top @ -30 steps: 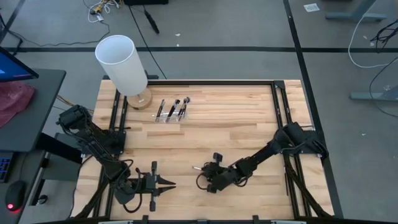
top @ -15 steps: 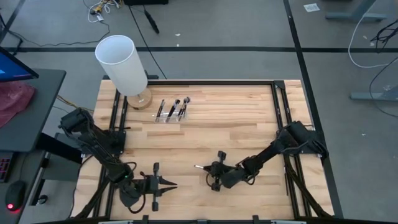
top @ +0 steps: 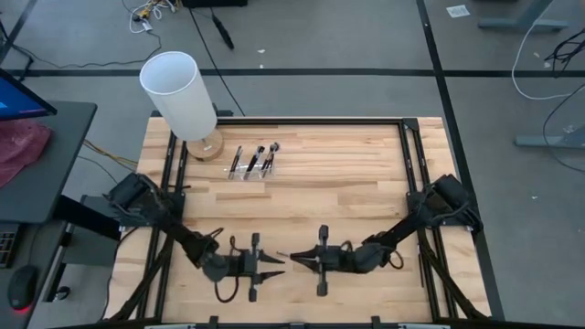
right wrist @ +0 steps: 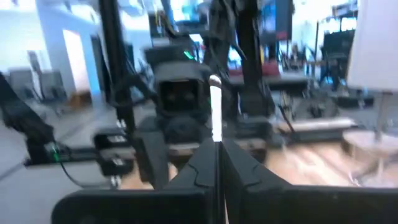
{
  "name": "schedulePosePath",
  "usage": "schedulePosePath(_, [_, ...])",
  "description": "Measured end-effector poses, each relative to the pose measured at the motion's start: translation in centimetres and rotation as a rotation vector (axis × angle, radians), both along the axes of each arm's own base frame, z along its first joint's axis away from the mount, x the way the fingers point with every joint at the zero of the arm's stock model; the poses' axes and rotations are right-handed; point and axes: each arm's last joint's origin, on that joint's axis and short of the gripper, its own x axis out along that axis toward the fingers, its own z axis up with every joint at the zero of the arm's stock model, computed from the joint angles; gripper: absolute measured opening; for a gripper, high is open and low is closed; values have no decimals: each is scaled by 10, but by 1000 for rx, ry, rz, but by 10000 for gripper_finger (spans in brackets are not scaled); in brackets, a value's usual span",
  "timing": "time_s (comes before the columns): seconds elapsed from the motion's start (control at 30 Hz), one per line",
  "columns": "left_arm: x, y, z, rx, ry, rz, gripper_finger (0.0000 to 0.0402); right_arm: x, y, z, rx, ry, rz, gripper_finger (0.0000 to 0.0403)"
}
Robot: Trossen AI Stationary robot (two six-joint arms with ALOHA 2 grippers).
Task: Put items in baskets/containers
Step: Put the eyeshadow brush into the transparent organizer
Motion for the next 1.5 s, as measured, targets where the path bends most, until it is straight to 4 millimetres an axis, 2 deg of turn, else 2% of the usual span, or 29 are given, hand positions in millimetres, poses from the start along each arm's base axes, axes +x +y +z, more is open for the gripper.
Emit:
schedulePosePath(0.17, [7, 9, 19, -17, -153, 15, 182, -7, 10, 8, -6, -73, 52, 7])
schedulePosePath(0.3, [6, 10, 30, 36, -255, 12, 197, -11, 15, 9, -14, -84, 66, 7])
schedulePosePath(0.43, [5, 11, 38, 26, -331, -12, 181, -12, 16, 10, -13, -85, 71, 7])
schedulePosePath(0.77, [19, 13, 51, 24, -378, -89, 130, -12, 16, 14, -7, -120, 86, 7])
schedulePosePath(1.1, [25, 8, 55, 50, -353, -113, 20, -13, 17, 15, -7, -124, 97, 7])
schedulePosePath(1.17, [26, 7, 56, 59, -351, -123, 14, -13, 18, 14, -7, -121, 101, 8])
schedulePosePath(1.3, [21, 1, 54, 78, -326, -91, 16, -15, 20, 12, -20, -89, 70, 31])
schedulePosePath(1.5, [-4, -12, 67, 168, -175, 73, 14, -28, 24, 11, -89, 69, -170, 103])
